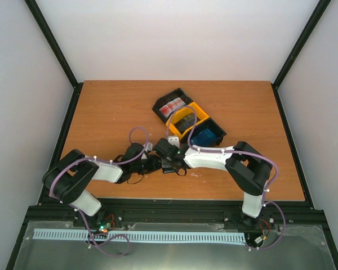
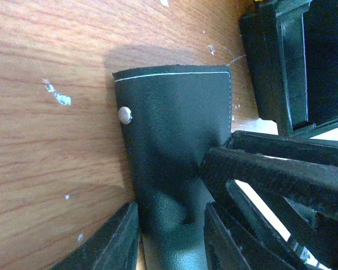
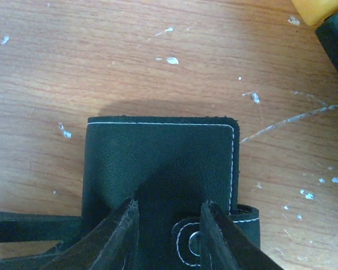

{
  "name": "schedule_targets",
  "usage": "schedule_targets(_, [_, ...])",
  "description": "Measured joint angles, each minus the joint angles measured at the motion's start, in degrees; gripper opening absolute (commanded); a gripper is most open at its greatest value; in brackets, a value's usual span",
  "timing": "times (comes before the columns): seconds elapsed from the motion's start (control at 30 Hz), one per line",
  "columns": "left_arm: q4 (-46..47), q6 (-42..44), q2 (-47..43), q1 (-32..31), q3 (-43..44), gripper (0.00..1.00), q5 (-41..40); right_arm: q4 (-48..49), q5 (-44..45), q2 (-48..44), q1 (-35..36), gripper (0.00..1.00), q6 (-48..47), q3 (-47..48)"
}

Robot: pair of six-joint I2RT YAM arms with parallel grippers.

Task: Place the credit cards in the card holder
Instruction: Close the card holder at the center of the board.

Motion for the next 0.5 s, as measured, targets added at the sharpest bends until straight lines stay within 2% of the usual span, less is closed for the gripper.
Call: schedule_targets(0.5, [-0.02, -0.04, -0.02, 0.0, 0.0, 0.34, 0.0, -6.43, 3.37, 0.0, 1.27, 0.34, -3.34, 3.41])
